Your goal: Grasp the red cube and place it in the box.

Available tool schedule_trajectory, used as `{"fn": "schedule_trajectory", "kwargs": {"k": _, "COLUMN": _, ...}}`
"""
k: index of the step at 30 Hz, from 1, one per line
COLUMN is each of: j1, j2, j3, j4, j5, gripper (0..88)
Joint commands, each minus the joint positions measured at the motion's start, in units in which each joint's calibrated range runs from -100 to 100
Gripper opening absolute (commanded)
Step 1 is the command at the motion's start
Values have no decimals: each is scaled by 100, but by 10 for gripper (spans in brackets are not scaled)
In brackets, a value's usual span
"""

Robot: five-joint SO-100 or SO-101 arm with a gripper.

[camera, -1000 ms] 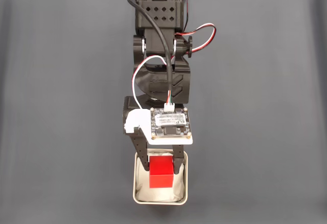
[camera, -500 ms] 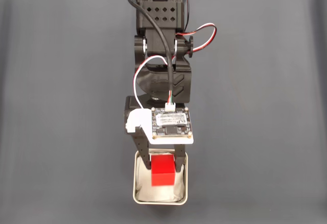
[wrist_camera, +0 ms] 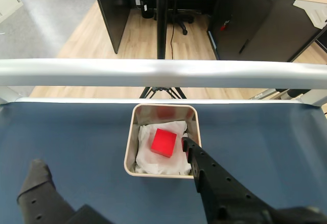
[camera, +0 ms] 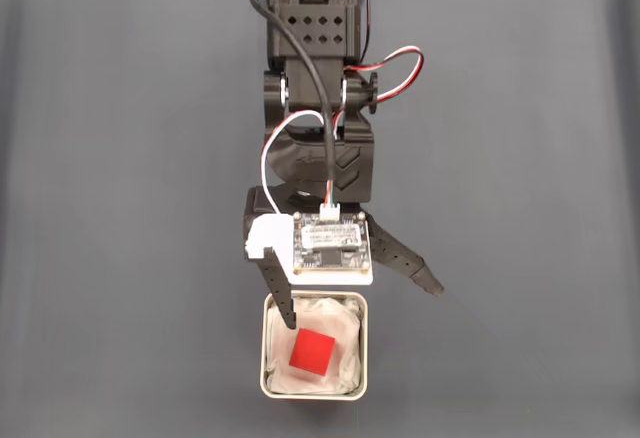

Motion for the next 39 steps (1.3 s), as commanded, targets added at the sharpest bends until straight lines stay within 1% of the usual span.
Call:
{"fn": "schedule_trajectory", "kwargs": {"k": 1, "j1": -64, "j2": -228, "j3": -48, "j4": -32, "j5": -20, "gripper": 564}}
{"fn": "schedule_trajectory", "kwargs": {"k": 23, "j1": -78, "j2": -228, "j3": -48, "j4": -130, "j5": -83, "gripper": 567}}
{"fn": "schedule_trajectory", "kwargs": {"k": 26, "j1": -85, "j2": -246, "j3": -39, "j4": -130, "j5": -103, "gripper": 549}}
{"fn": "schedule_trajectory", "kwargs": {"k": 27, "j1": -92, "j2": -263, "j3": -39, "j4": -130, "j5": -112, "gripper": 521}}
{"fn": "schedule_trajectory", "kwargs": {"k": 28, "j1": -99, "j2": -298, "j3": -39, "j4": -122, "j5": -117, "gripper": 472}}
{"fn": "schedule_trajectory", "kwargs": {"k": 33, "j1": -163, "j2": -627, "j3": -30, "j4": -179, "j5": -68, "gripper": 115}}
{"fn": "schedule_trajectory", "kwargs": {"k": 35, "j1": -213, "j2": -852, "j3": -30, "j4": -212, "j5": -68, "gripper": 20}}
{"fn": "schedule_trajectory", "kwargs": {"k": 36, "j1": -234, "j2": -982, "j3": -30, "j4": -220, "j5": -73, "gripper": 0}}
{"fn": "schedule_trajectory", "kwargs": {"k": 39, "j1": -313, "j2": -1459, "j3": 34, "j4": -220, "j5": -166, "gripper": 0}}
